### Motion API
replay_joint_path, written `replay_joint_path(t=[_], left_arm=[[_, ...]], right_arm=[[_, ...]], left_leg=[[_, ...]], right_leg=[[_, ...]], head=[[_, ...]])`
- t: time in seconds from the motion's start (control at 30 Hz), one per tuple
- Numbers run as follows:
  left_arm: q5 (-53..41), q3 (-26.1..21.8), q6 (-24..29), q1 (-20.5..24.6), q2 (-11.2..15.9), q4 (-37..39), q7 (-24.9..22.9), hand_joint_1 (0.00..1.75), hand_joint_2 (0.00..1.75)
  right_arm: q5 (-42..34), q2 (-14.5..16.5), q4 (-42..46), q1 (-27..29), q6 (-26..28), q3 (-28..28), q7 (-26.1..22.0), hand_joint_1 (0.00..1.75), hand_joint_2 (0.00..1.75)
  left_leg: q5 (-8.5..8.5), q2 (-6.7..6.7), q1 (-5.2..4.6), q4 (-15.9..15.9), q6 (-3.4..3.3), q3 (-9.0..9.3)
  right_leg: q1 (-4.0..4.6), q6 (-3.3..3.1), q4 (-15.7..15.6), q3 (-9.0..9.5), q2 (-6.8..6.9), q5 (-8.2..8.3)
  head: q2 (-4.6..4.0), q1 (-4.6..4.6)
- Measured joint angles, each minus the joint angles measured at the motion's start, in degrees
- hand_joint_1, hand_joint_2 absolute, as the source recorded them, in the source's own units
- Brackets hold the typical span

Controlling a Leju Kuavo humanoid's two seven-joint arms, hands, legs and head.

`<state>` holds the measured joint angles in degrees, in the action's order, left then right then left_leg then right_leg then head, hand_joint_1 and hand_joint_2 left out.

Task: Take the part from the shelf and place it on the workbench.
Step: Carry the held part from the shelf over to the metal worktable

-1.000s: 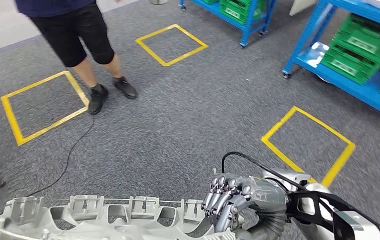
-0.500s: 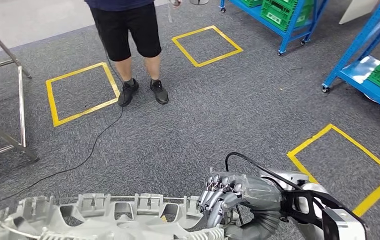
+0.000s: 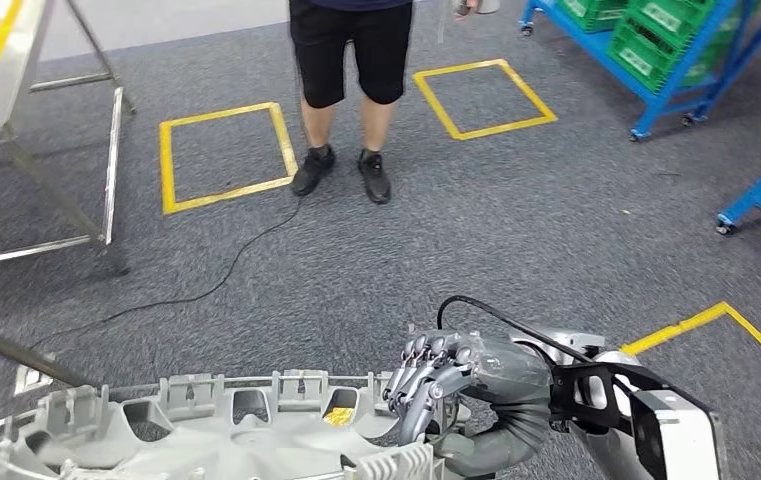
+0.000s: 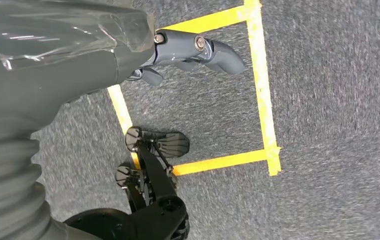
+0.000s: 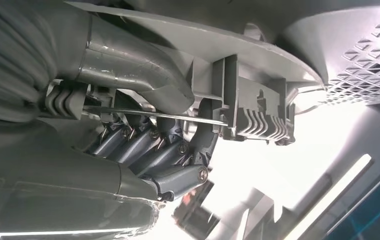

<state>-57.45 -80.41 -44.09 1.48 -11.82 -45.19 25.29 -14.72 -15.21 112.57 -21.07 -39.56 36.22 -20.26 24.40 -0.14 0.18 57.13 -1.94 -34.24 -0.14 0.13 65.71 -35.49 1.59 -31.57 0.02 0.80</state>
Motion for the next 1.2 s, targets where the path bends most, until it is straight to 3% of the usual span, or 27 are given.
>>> replay_joint_path(t=[0.07, 0.1, 0.13, 0.2, 0.23, 0.3, 0.37, 0.4, 0.43, 0.5, 0.53, 0.6, 0.63, 0.67, 0.73, 0.8, 0.9, 0.97, 1.03, 1.1, 1.13, 1.17, 1.2], left_arm=[[0.3, -0.2, -1.1, 0.0, -0.6, -1.1, -0.8, 0.0, 1.75], [0.4, -0.3, -1.5, -0.1, -1.0, -1.7, -1.0, 0.0, 1.75], [0.4, -0.4, -1.8, -0.2, -1.3, -2.1, -1.2, 0.0, 1.75], [0.5, -0.6, -2.3, -0.6, -2.0, -3.1, -1.6, 0.0, 1.75], [0.5, -0.7, -2.5, -0.7, -2.4, -3.6, -1.7, 0.0, 1.75], [0.6, -1.1, -3.2, -1.0, -3.0, -4.8, -1.9, 0.0, 1.75], [0.9, -1.6, -4.2, -1.5, -3.7, -6.4, -2.2, 0.0, 1.75], [1.0, -1.9, -4.7, -1.8, -4.2, -7.3, -2.4, 0.0, 1.75], [1.1, -2.2, -5.1, -1.9, -4.6, -8.1, -2.6, 0.0, 1.75], [1.1, -2.6, -5.5, -2.0, -5.1, -9.4, -2.7, 0.0, 1.75], [1.1, -2.6, -5.6, -1.9, -5.3, -9.8, -2.7, 0.0, 1.75], [1.1, -2.8, -5.7, -1.8, -5.7, -10.5, -2.8, 0.0, 1.75], [1.1, -2.9, -5.7, -1.9, -5.9, -10.8, -2.8, 0.0, 1.75], [1.1, -2.9, -5.8, -1.9, -6.0, -11.1, -2.9, 0.0, 1.75], [1.1, -3.0, -6.4, -1.9, -6.2, -12.0, -3.1, 0.0, 1.75], [1.0, -3.1, -7.0, -1.7, -6.5, -12.9, -3.3, 0.0, 1.75], [0.5, -3.6, -7.6, -1.7, -6.9, -13.9, -3.4, 0.0, 1.75], [0.0, -3.9, -7.9, -1.7, -7.1, -14.5, -3.2, 0.0, 1.75], [-0.6, -3.9, -8.0, -1.6, -7.3, -15.0, -3.0, 0.0, 1.75], [-1.0, -3.9, -8.1, -1.5, -7.4, -15.1, -2.8, 0.0, 1.75], [-1.2, -3.9, -8.1, -1.5, -7.4, -15.1, -2.7, 0.0, 1.75], [-1.3, -3.9, -8.1, -1.6, -7.5, -15.1, -2.7, 0.0, 1.75], [-1.5, -3.9, -8.1, -1.6, -7.5, -15.1, -2.6, 0.0, 1.75]], right_arm=[[-0.6, 0.0, -0.2, -0.1, 0.0, 0.4, 0.4, 1.69, 1.75], [-0.8, 0.1, -0.4, -0.1, 0.0, 0.6, 0.6, 1.69, 1.75], [-0.9, 0.1, -0.5, -0.1, 0.1, 0.8, 0.7, 1.69, 1.75], [-1.1, 0.2, -0.6, -0.2, 0.1, 1.0, 1.0, 1.69, 1.75], [-1.2, 0.2, -0.6, -0.3, 0.2, 1.1, 1.1, 1.69, 1.75], [-1.6, 0.3, -0.6, -0.4, 0.3, 1.2, 1.2, 1.69, 1.75], [-1.9, 0.5, -0.6, -0.6, 0.3, 1.3, 1.4, 1.69, 1.75], [-2.0, 0.6, -0.6, -0.7, 0.3, 1.3, 1.5, 1.69, 1.75], [-2.1, 0.8, -0.6, -0.8, 0.3, 1.4, 1.5, 1.69, 1.75], [-2.2, 0.9, -0.5, -0.9, 0.3, 1.5, 1.6, 1.69, 1.75], [-2.2, 1.0, -0.5, -0.9, 0.3, 1.6, 1.6, 1.69, 1.75], [-2.2, 1.0, -0.5, -0.9, 0.3, 1.7, 1.6, 1.69, 1.75], [-2.2, 1.0, -0.5, -0.9, 0.3, 1.8, 1.6, 1.69, 1.75], [-2.3, 1.0, -0.5, -0.9, 0.3, 1.9, 1.7, 1.69, 1.75], [-2.4, 1.1, -0.5, -1.0, 0.4, 1.9, 1.8, 1.69, 1.75], [-2.6, 1.1, -0.3, -1.1, 0.5, 2.0, 2.0, 1.69, 1.75], [-2.7, 1.1, 0.0, -1.2, 0.8, 2.0, 2.2, 1.69, 1.75], [-2.8, 1.0, 0.3, -1.1, 1.1, 1.9, 2.3, 1.69, 1.75], [-2.8, 0.9, 0.6, -0.9, 1.2, 1.7, 2.3, 1.69, 1.75], [-2.8, 0.7, 0.9, -0.4, 1.3, 1.5, 2.2, 1.69, 1.75], [-2.7, 0.7, 0.9, -0.3, 1.3, 1.5, 2.3, 1.69, 1.75], [-2.6, 0.7, 0.9, -0.1, 1.3, 1.5, 2.3, 1.69, 1.75], [-2.5, 0.6, 1.0, -0.1, 1.4, 1.4, 2.3, 1.69, 1.75]], left_leg=[[-0.03, -1.78, 0.02, 0.0, -0.13, 0.0], [-0.02, -2.76, 0.02, 0.1, -0.13, 0.03], [0.0, -3.74, 0.04, 0.1, -0.1, 0.1], [0.13, -5.6, 0.17, 0.2, 0.12, 0.24], [0.27, -6.44, 0.13, 0.4, 0.35, 0.2], [0.45, -7.71, 0.08, 0.6, 0.92, -0.09], [0.48, -8.59, 0.19, 0.6, 1.54, -0.36], [0.7, -8.0, 0.25, 0.9, 1.81, -0.59], [1.42, -6.54, 0.23, 2.0, 2.08, -1.13], [4.44, -2.49, 0.23, 7.8, 2.51, -3.86], [6.24, -1.19, 0.31, 11.8, 2.69, -5.87], [7.94, -0.42, 0.53, 17.4, 2.89, -8.94], [7.29, -0.24, 0.57, 17.2, 2.9, -8.96], [5.75, 0.13, 0.57, 14.6, 2.84, -7.73], [2.38, 2.34, 0.26, 6.5, 2.46, -3.35], [1.13, 3.81, -0.19, 1.9, 1.85, -0.9], [0.98, 2.21, -0.32, 1.1, 0.95, -0.64], [0.57, 0.87, 0.05, 0.5, 0.34, -0.02], [0.36, -0.54, 0.25, 0.3, -0.01, 0.23], [0.35, -2.27, 0.26, 0.3, -0.09, 0.24], [0.38, -3.2, 0.27, 0.3, -0.08, 0.29], [0.41, -4.14, 0.31, 0.3, -0.02, 0.39], [0.48, -5.03, 0.35, 0.4, 0.08, 0.49]], right_leg=[[-0.19, 0.02, 7.8, -4.19, -1.22, -2.45], [-0.28, 0.32, 9.4, -5.29, -1.32, -2.54], [-0.39, 0.8, 8.5, -5.2, -1.4, -1.62], [-0.78, 1.83, 0.7, -2.09, -2.61, 2.08], [-0.86, 1.93, -3.3, -0.36, -3.6, 3.75], [-0.84, 1.26, -7.3, 1.53, -4.7, 5.42], [-0.65, 0.24, -7.5, 1.78, -3.84, 5.62], [-0.67, -0.09, -7.7, 1.91, -3.36, 5.67], [-0.7, -0.45, -7.8, 2.1, -2.8, 5.65], [-0.62, -1.06, -8.0, 2.44, -1.53, 5.46], [-0.47, -1.3, -8.0, 2.54, -0.82, 5.3], [-0.22, -1.55, -8.0, 2.62, 0.71, 5.08], [-0.14, -1.58, -7.9, 2.67, 1.44, 4.97], [-0.06, -1.57, -7.9, 2.78, 2.13, 4.84], [0.28, -1.32, -7.9, 3.12, 3.4, 4.47], [0.66, -0.89, -7.9, 3.39, 4.55, 4.11], [0.63, -0.18, -7.8, 3.59, 5.74, 3.68], [0.33, 0.1, -5.4, 2.53, 3.36, 2.39], [0.0, -0.06, 1.5, -0.99, -0.06, -0.23], [-0.2, 0.1, 8.2, -4.91, -1.17, -1.94], [-0.3, 0.45, 9.0, -5.71, -1.3, -1.62], [-0.43, 0.94, 7.1, -5.22, -1.46, -0.32], [-0.61, 1.45, 3.4, -3.73, -2.04, 1.51]], head=[[0.0, -0.13], [0.0, -0.13], [0.0, -0.14], [0.0, -0.15], [0.0, -0.15], [0.0, -0.11], [0.0, -0.09], [0.0, -0.09], [0.0, 0.01], [0.0, 0.2], [0.0, 0.3], [0.0, 0.3], [0.0, 0.3], [0.0, 0.3], [0.0, 0.29], [0.0, 0.18], [0.0, 0.08], [0.0, -0.04], [0.0, -0.26], [0.0, -0.35], [0.0, -0.35], [0.0, -0.35], [0.0, -0.36]])
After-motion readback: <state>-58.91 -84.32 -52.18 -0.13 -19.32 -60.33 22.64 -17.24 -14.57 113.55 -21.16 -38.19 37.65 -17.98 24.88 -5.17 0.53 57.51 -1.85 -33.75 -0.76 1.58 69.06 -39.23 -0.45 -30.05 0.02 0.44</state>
